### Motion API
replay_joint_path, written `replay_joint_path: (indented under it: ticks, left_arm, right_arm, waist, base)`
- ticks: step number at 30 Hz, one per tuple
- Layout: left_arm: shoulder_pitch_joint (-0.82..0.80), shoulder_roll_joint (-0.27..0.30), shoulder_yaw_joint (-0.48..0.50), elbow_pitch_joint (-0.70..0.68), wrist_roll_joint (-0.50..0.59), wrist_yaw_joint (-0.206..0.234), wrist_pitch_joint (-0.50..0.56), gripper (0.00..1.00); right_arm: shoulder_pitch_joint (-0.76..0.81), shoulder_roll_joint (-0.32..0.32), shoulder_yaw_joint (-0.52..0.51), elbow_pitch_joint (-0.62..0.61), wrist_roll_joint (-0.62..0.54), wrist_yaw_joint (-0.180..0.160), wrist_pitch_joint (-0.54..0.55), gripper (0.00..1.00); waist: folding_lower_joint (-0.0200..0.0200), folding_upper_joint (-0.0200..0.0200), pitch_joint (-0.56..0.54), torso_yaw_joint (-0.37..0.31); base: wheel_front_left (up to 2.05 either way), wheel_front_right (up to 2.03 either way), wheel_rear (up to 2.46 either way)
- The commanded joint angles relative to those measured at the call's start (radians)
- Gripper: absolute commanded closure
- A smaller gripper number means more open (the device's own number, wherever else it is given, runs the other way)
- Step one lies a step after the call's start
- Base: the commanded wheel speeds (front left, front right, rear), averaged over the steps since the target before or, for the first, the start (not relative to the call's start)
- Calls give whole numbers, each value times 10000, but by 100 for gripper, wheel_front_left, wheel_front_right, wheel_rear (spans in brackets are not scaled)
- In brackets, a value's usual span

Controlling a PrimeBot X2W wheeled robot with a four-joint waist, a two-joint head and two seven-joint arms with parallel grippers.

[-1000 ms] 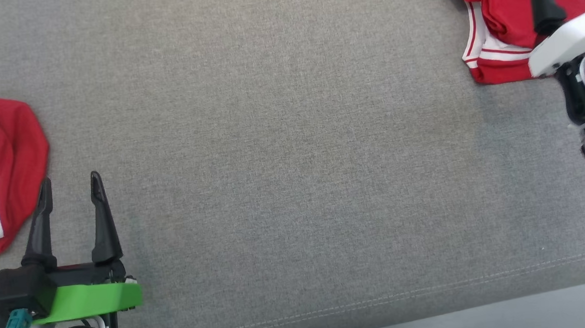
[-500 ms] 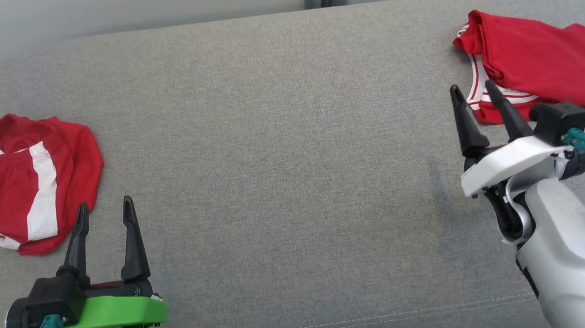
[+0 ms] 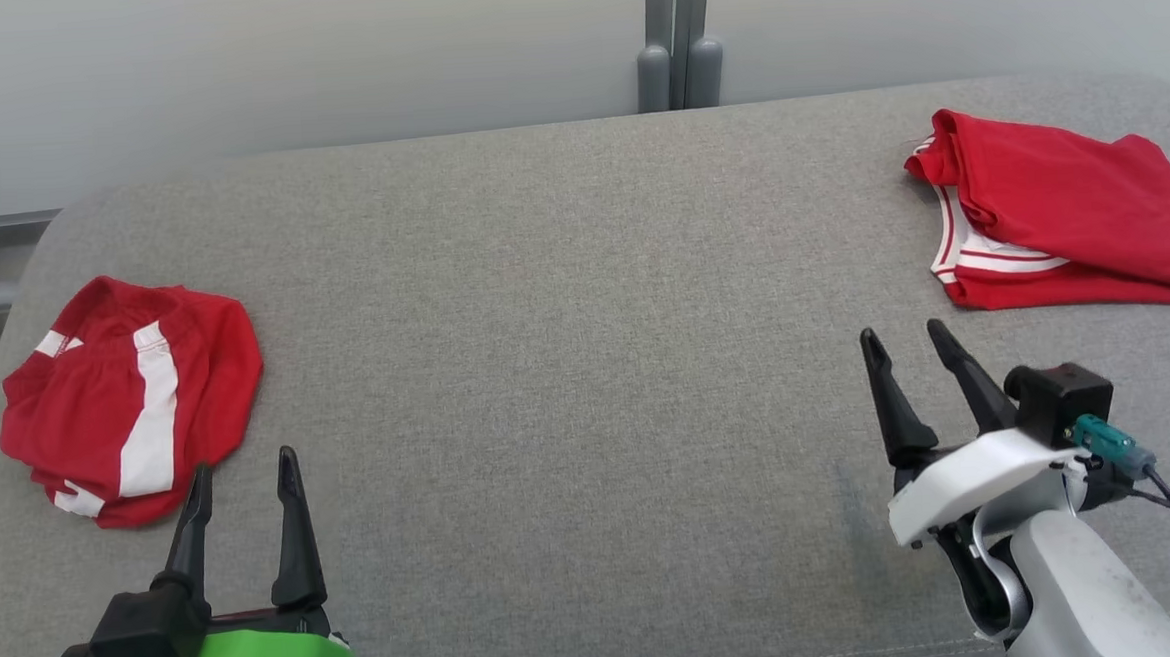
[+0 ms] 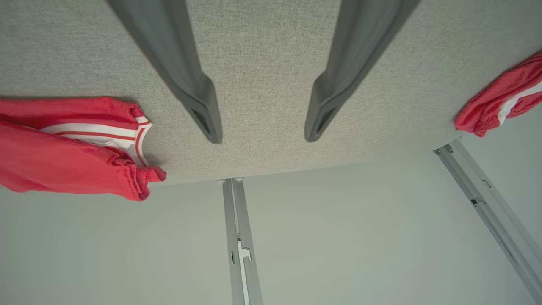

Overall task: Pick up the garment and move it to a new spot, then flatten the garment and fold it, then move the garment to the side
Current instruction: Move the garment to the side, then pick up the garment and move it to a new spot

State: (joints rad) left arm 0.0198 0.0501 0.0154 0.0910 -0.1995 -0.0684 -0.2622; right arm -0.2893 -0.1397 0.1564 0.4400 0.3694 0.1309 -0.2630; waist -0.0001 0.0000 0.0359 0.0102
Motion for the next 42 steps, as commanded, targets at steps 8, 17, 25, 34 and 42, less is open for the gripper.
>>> replay_joint_path:
  ticks: [8, 17, 25, 34, 42]
  left_arm:
    - [368, 10, -8, 195, 214, 259, -14, 0]
    - [501, 12, 33, 532, 530, 313, -14, 0]
    - [511, 82, 65, 743, 832, 277, -14, 0]
    - [321, 57, 82, 819, 803, 194, -14, 0]
    - [276, 46, 151, 887, 811, 147, -14, 0]
  right_arm:
    - [1190, 424, -452, -605, -1142, -4, -42, 0]
    - [2043, 787, -739, -1324, -1569, -4, -42, 0]
    - [2104, 843, -791, -1388, -1779, -4, -42, 0]
    - [2081, 873, -831, -1356, -1807, -4, -42, 0]
    - [2157, 883, -862, -1382, -1779, -4, -42, 0]
  waist:
    - [1, 0, -384, 201]
    - [1, 0, -539, 181]
    - [1, 0, -585, 147]
    - [1, 0, -561, 217]
    - [1, 0, -537, 448]
  base:
    - [0, 0, 0]
    - [0, 0, 0]
    - [0, 0, 0]
    - [0, 0, 0]
    - [0, 0, 0]
